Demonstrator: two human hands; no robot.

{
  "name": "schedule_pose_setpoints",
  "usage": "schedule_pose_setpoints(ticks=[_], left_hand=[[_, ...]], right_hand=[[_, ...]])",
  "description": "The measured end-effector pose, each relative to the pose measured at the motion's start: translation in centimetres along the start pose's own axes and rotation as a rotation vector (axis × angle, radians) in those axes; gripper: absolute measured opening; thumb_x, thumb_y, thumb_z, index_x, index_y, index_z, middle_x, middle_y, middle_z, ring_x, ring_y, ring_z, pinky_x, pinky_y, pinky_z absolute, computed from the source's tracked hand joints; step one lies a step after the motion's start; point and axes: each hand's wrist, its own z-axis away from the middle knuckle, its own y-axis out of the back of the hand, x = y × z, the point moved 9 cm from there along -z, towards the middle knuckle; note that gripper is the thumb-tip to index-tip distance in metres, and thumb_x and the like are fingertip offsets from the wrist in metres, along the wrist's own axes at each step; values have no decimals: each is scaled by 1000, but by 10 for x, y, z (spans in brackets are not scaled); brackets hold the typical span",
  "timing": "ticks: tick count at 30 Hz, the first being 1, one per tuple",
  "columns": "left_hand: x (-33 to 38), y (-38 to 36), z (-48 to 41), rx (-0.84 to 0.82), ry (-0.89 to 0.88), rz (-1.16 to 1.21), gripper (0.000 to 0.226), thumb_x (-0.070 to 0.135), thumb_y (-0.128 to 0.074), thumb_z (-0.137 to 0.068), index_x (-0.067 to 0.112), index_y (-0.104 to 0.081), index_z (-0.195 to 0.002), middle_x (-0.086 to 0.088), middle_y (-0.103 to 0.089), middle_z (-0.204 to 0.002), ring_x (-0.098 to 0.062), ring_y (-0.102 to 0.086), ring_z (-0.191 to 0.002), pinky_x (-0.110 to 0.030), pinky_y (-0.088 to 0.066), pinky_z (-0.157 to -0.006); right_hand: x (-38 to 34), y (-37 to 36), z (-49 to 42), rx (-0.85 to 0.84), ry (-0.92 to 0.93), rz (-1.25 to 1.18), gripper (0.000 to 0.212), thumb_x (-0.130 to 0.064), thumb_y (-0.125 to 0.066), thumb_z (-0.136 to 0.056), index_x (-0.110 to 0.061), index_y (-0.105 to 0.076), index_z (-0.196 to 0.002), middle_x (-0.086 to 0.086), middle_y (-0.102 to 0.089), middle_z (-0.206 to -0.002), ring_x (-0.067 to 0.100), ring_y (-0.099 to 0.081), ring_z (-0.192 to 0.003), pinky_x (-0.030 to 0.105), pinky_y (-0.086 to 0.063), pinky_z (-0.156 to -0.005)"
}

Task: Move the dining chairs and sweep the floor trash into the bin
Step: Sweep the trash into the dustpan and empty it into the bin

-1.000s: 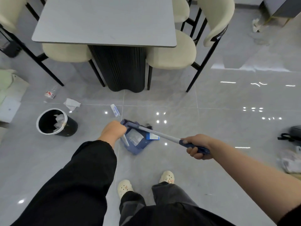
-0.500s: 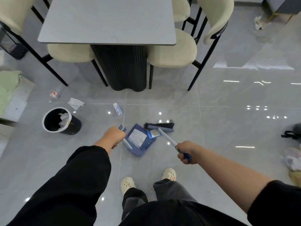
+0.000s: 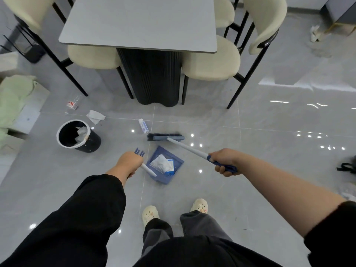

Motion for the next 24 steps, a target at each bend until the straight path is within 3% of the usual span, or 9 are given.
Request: schedule_pose_setpoints(ticks=[5,9,12,15,18,21,24], left_hand=[[-13,-2,-1,25,36,49,11,12,-50,-89,4,-54,-83,-7,-52,-63,-21,-51,-51,-28,-47,-48],[-4,-2,4,33,49,19,10,10,-49,-88,3,-54,-85,-10,-51,-63,-22,-49,-52,-29,-45,-49],[-5,-1,7,46,101,9,9,6,-46,-86,1,-53,-83,-15,-50,-64,-25,-48,-51,-26,-39,-45],[-10,6,7,47,70,59,17,9,-49,-87,6,-51,-70,-11,-53,-64,-23,-49,-51,-32,-50,-55],[-30,17,8,60,83,144,11,10,-49,-87,4,-56,-80,-12,-57,-70,-24,-52,-53,-33,-51,-55],[-67,38,3,83,199,119,17,4,-49,-89,-3,-61,-99,-21,-64,-92,-33,-64,-80,-36,-53,-72],[-86,60,-11,127,188,137,29,4,-52,-88,-3,-61,-114,-22,-62,-121,-33,-62,-109,-37,-51,-87]], right_hand=[[19,-54,-22,-101,-109,-43,15,-12,-39,-96,-9,-45,-110,3,-39,-56,7,-32,-28,12,-22,-34],[32,-41,-4,-183,-155,-178,22,-14,-46,-96,-13,-48,-118,0,-39,-46,6,-32,-28,11,-21,-30],[20,-15,14,-120,-85,-125,37,-19,-48,-95,-12,-48,-131,1,-44,-47,6,-34,-30,12,-24,-31],[-12,-9,21,-17,22,33,38,-19,-46,-92,-15,-52,-130,4,-47,-57,8,-35,-34,14,-27,-35],[-52,-13,15,66,108,162,36,-19,-44,-94,-16,-54,-128,6,-46,-63,11,-35,-41,15,-29,-38],[-97,-27,-1,102,161,210,33,-19,-43,-95,-16,-55,-125,6,-45,-62,12,-36,-42,16,-29,-40],[-137,-35,-25,143,174,225,29,-17,-44,-92,-13,-57,-118,6,-46,-59,11,-36,-36,16,-29,-41]])
